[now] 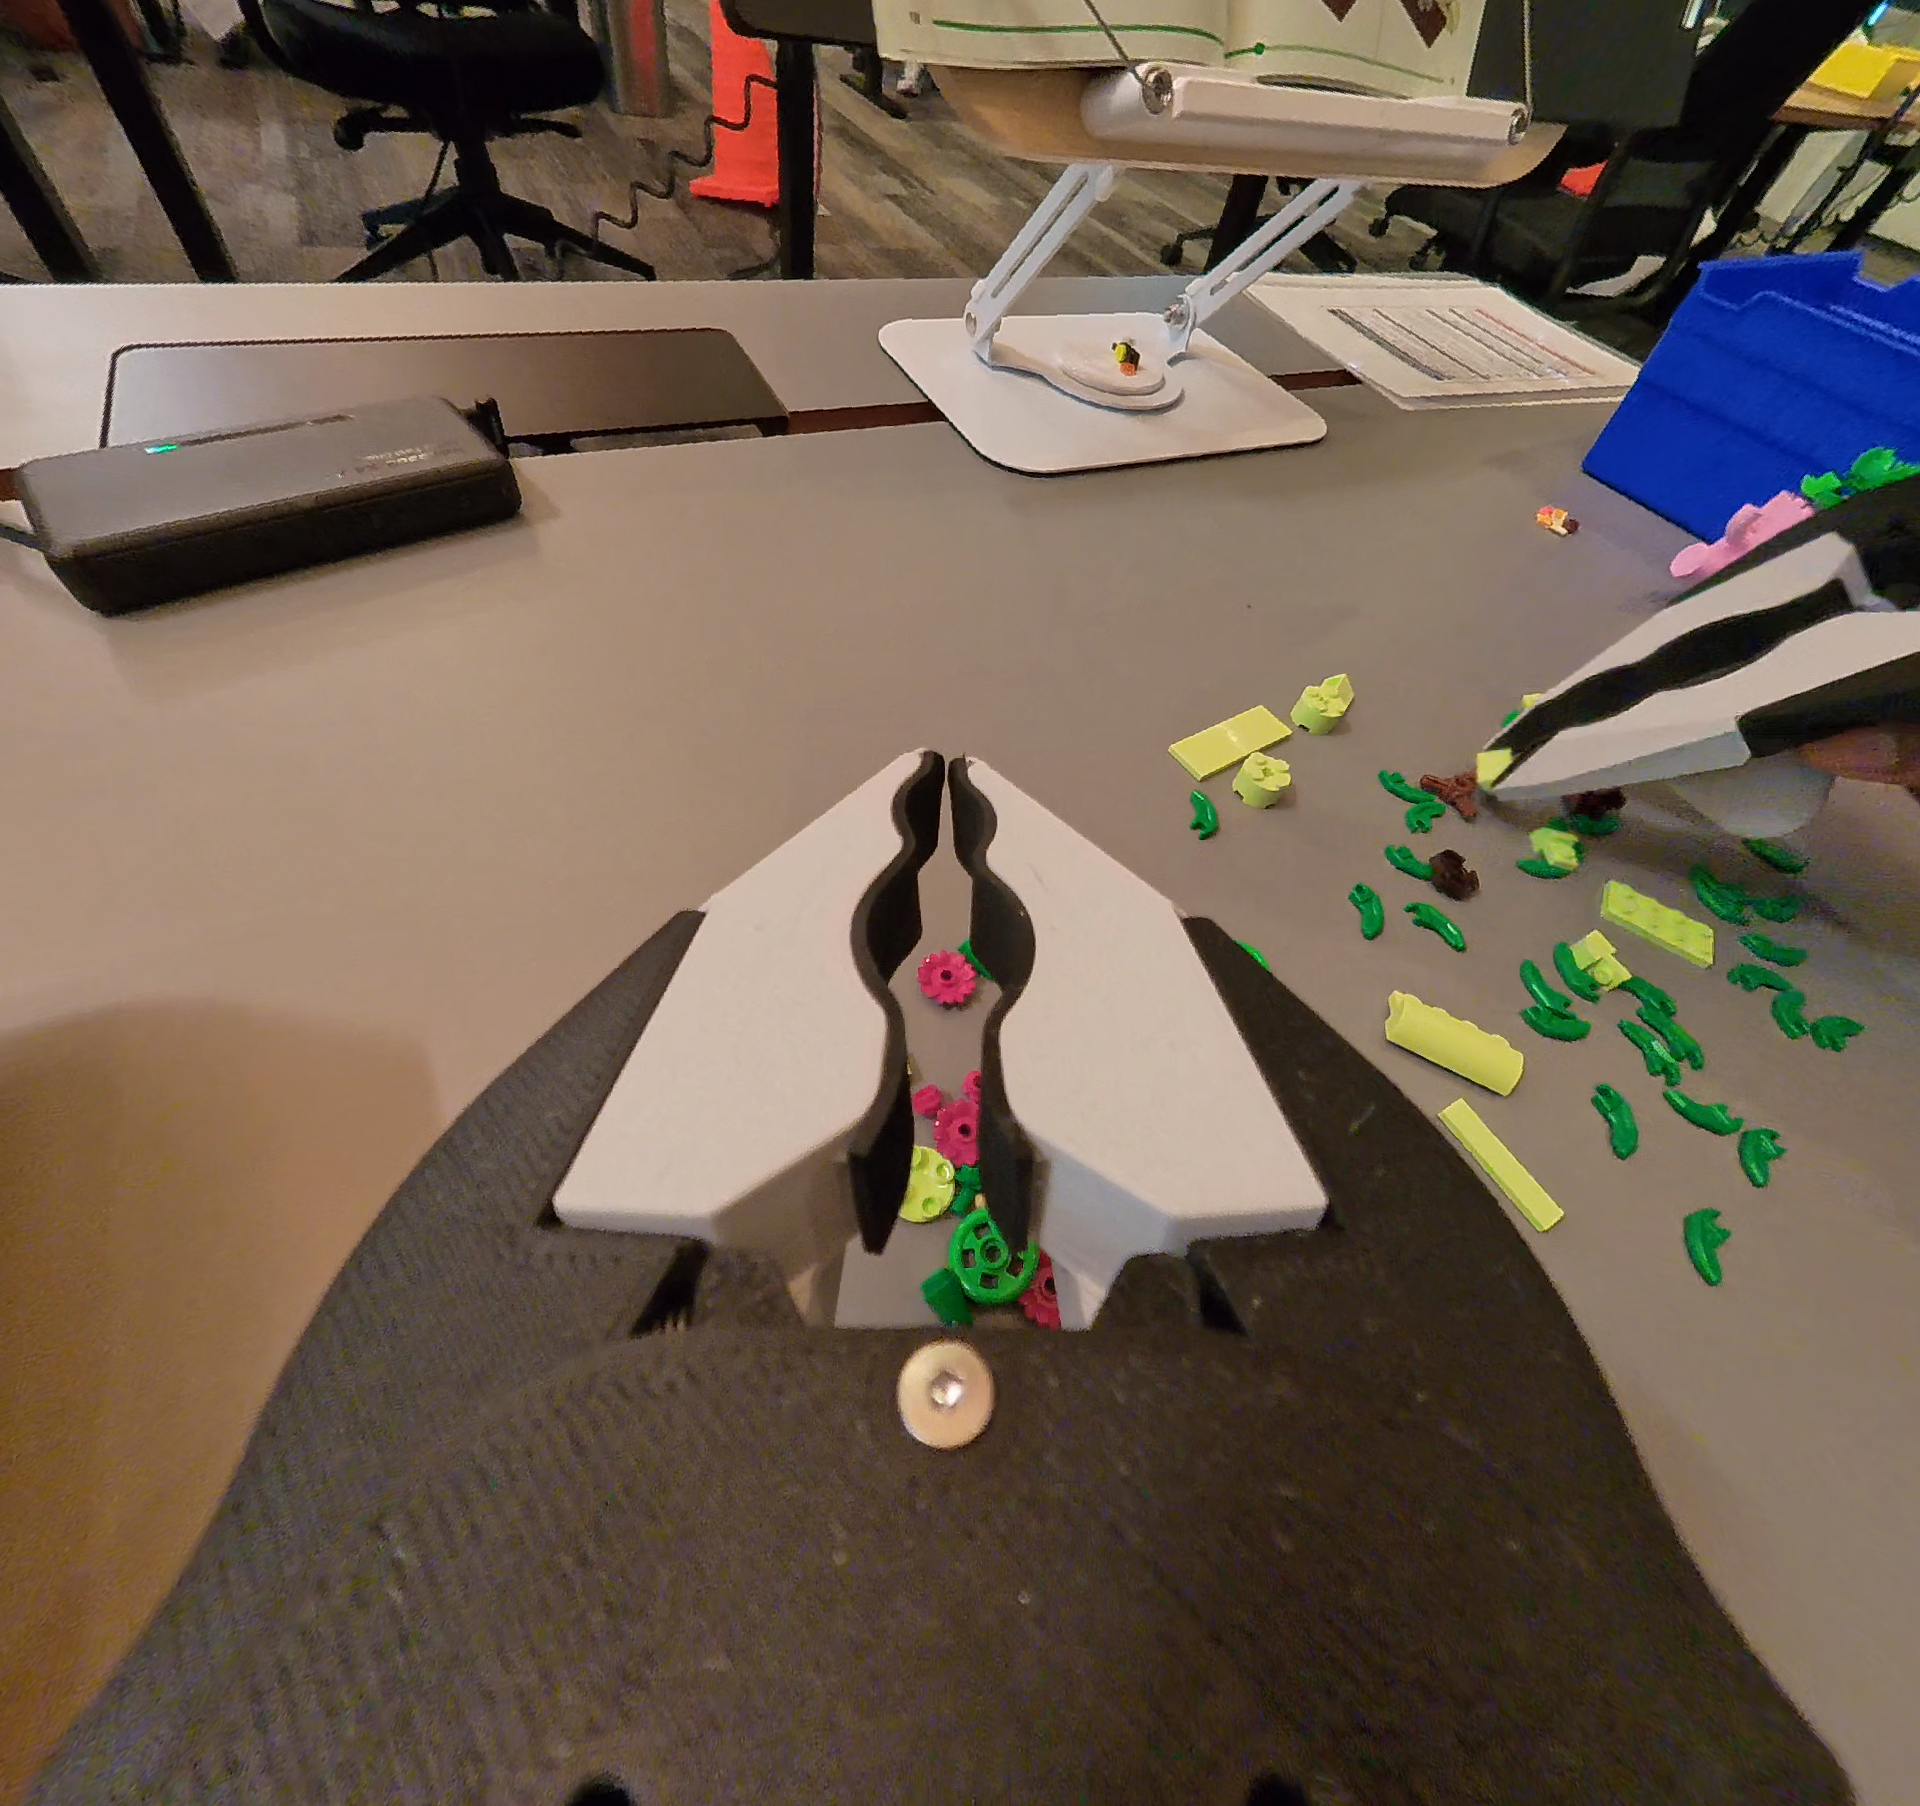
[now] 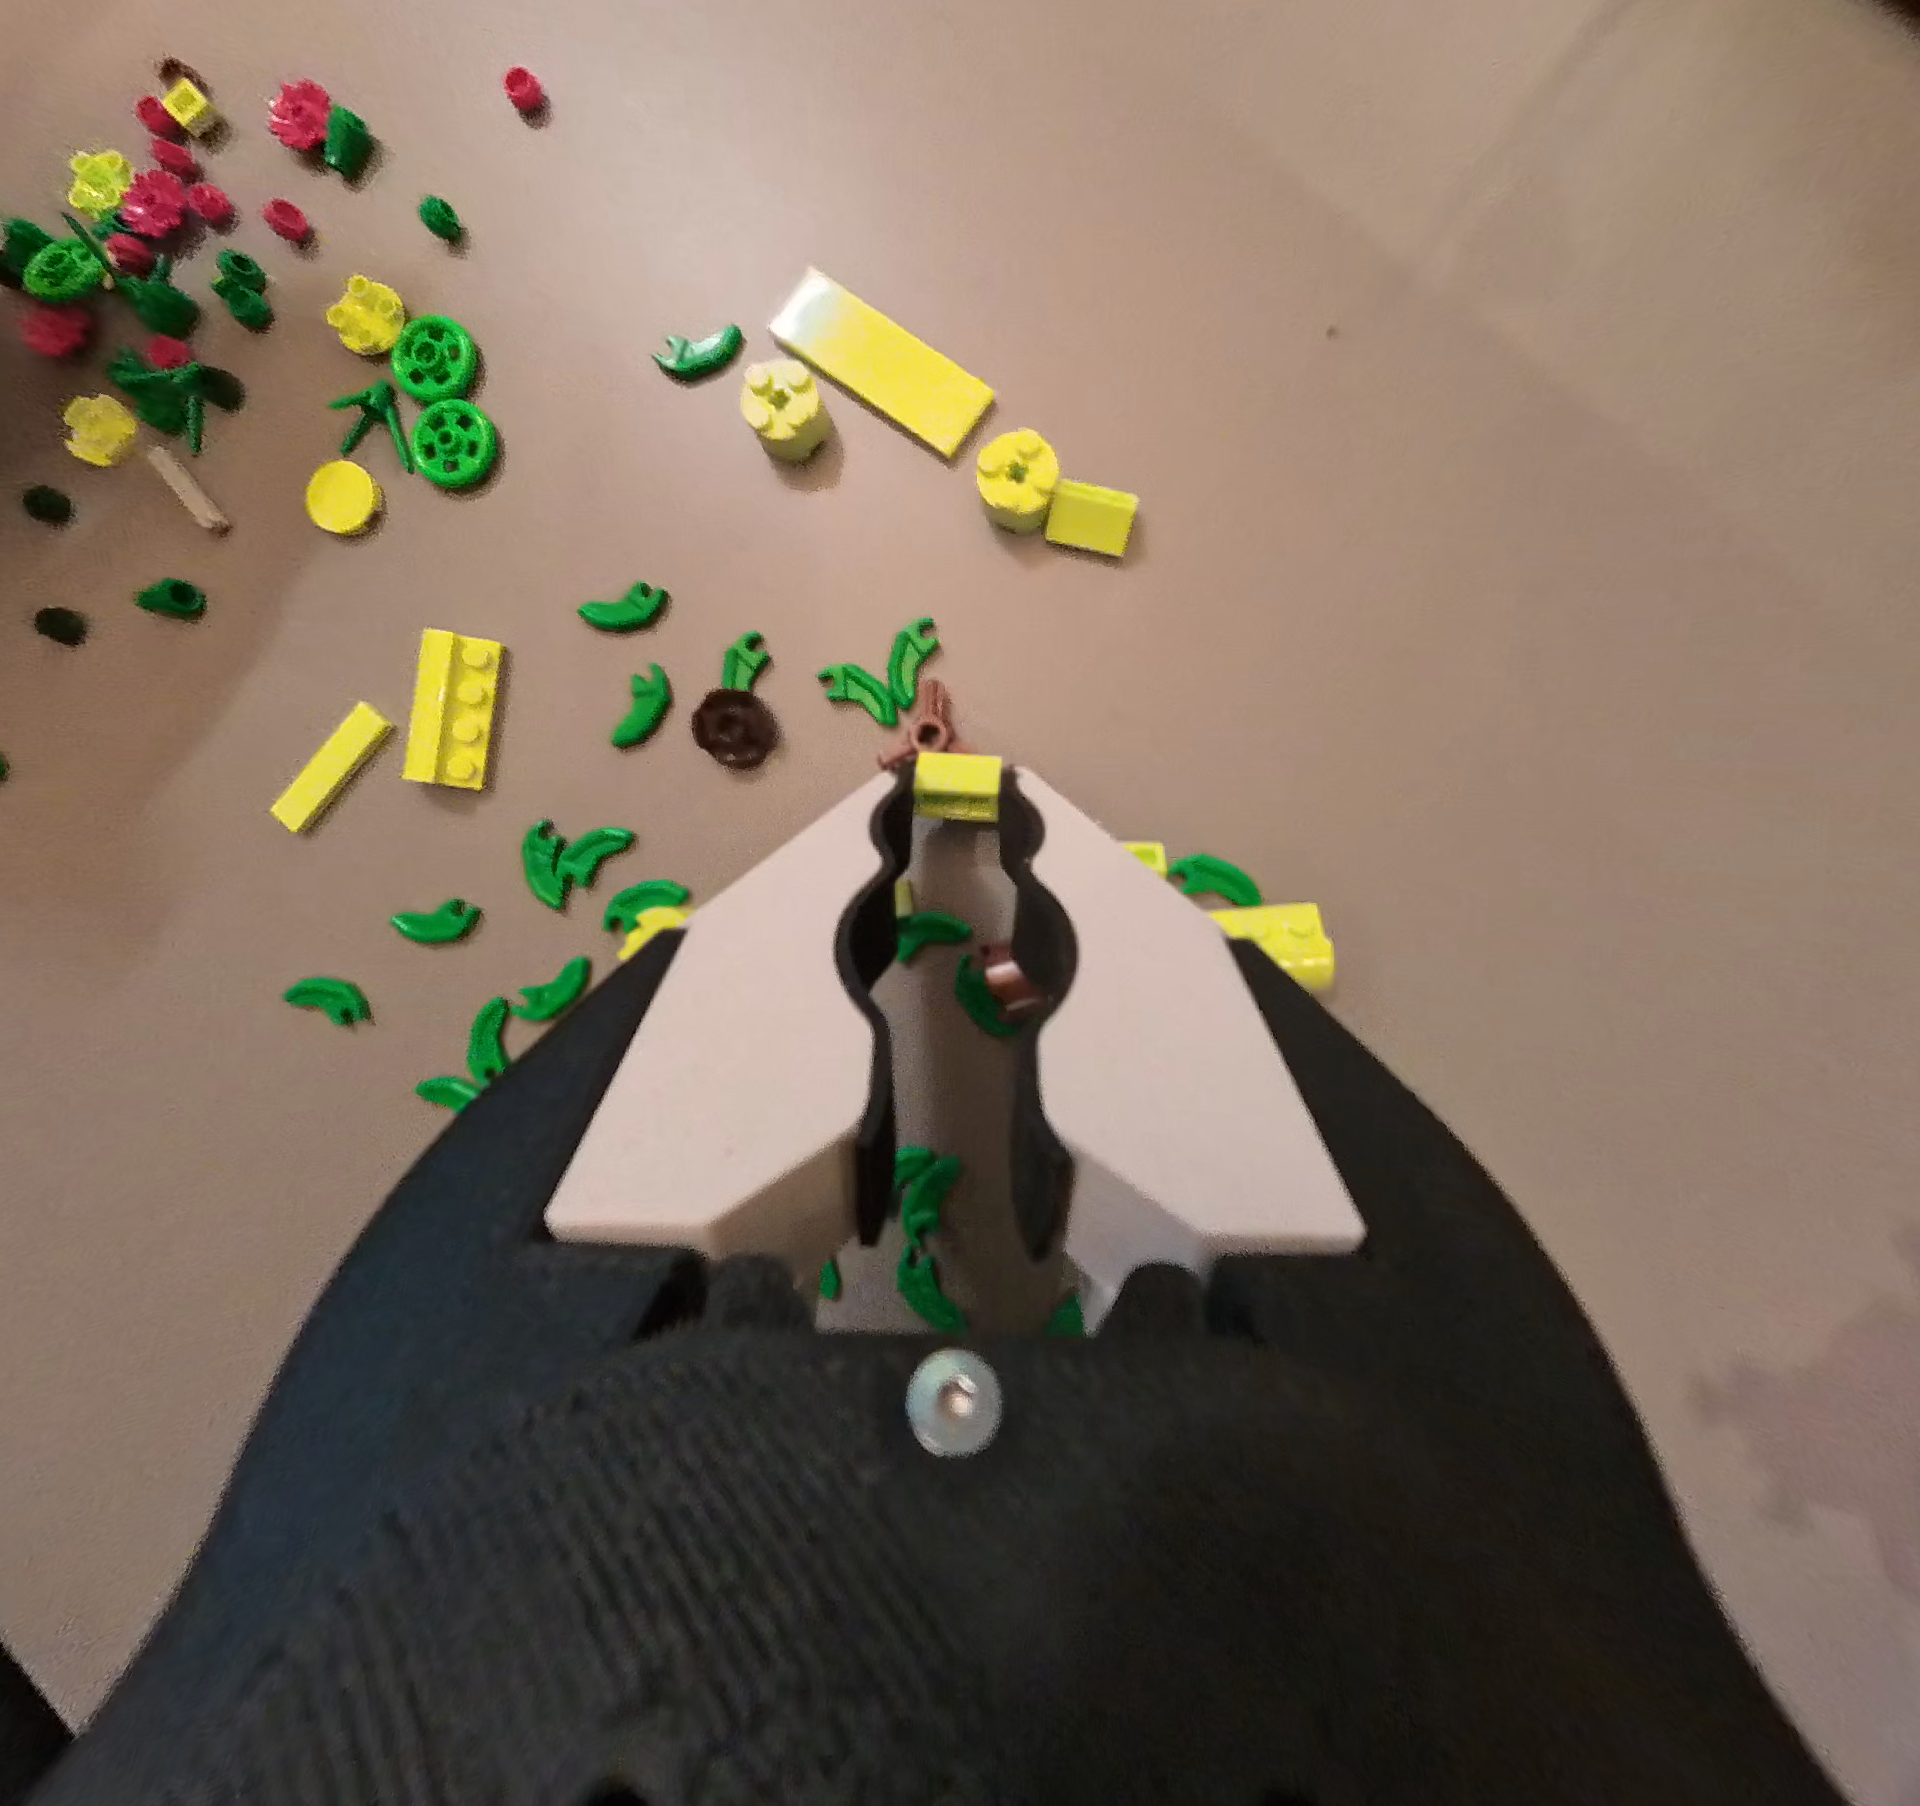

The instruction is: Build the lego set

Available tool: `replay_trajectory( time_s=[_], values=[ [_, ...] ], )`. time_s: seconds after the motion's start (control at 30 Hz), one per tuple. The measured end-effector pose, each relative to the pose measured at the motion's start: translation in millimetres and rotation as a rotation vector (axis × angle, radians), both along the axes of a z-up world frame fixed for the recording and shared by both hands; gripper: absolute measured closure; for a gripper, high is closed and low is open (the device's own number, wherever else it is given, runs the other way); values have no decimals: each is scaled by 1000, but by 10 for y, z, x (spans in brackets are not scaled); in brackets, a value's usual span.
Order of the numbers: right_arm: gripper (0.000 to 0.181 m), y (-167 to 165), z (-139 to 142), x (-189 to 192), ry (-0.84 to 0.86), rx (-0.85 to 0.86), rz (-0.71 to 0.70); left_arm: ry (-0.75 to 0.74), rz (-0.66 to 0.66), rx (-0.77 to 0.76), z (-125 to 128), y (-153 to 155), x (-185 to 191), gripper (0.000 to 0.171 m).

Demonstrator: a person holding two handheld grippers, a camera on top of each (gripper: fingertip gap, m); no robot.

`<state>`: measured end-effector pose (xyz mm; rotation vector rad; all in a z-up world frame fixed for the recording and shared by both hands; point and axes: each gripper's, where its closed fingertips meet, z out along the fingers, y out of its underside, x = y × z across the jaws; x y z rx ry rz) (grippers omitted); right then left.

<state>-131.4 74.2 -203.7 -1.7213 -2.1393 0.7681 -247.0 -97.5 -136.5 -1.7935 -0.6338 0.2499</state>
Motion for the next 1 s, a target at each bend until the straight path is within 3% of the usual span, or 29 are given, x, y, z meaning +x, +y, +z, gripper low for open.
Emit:
replay_trajectory(
  time_s=[0.2,0.33,0.5,0.7,0.8,1.0],
  values=[
    [167,-122,25,99,4,-162,24,-2,-5,-6,-17,17,9,171],
    [158,-48,23,80,27,-106,3,-1,-5,-8,-19,18,12,171],
    [165,-11,252,132,100,-148,-25,-3,-5,-1,-14,14,8,171],
    [157,-184,39,298,21,-75,57,-4,-12,-3,-17,34,24,171],
    [166,-149,-57,286,-4,-31,61,1,-12,-6,-14,35,31,171],
    [169,-187,102,283,51,-84,65,-4,-11,3,-11,29,24,171]
  ],
)
